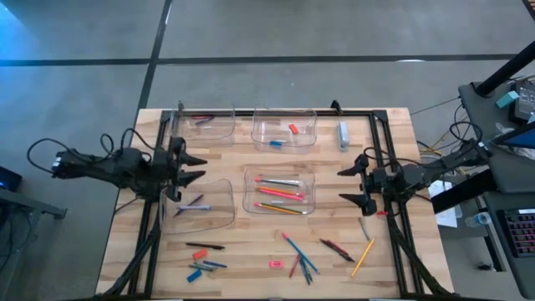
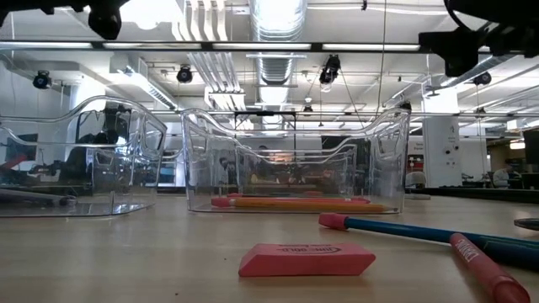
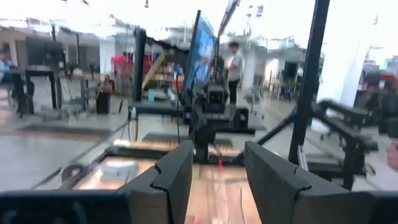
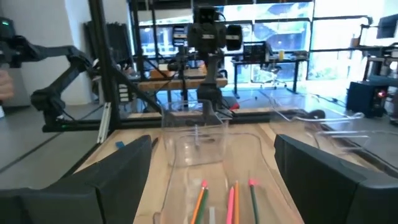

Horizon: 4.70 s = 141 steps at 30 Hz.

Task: Sort crayons/erasers/pens/pencils in bins
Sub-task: Put the left black pen into the bottom left transparent bin

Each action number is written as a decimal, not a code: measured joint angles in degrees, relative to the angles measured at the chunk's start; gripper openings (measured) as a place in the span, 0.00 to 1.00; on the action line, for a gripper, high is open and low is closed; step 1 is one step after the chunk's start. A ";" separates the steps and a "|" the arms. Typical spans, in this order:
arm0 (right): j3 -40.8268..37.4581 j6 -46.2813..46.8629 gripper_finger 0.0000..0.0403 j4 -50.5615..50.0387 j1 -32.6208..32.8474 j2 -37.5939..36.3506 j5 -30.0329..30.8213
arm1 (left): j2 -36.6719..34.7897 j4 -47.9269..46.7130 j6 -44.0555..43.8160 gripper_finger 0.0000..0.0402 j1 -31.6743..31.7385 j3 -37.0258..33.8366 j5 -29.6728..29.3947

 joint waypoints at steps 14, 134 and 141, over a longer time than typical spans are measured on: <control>-1.29 4.43 0.81 0.53 0.02 -1.41 1.34 | 25.57 -32.41 -3.01 0.33 -3.90 28.29 4.75; -2.51 15.29 0.81 1.72 0.02 7.31 2.25 | 69.67 -55.04 -31.21 0.33 -32.79 40.41 5.94; -2.51 15.31 0.81 1.63 0.02 7.31 2.25 | 73.78 -55.06 -23.33 0.33 -32.92 41.84 6.01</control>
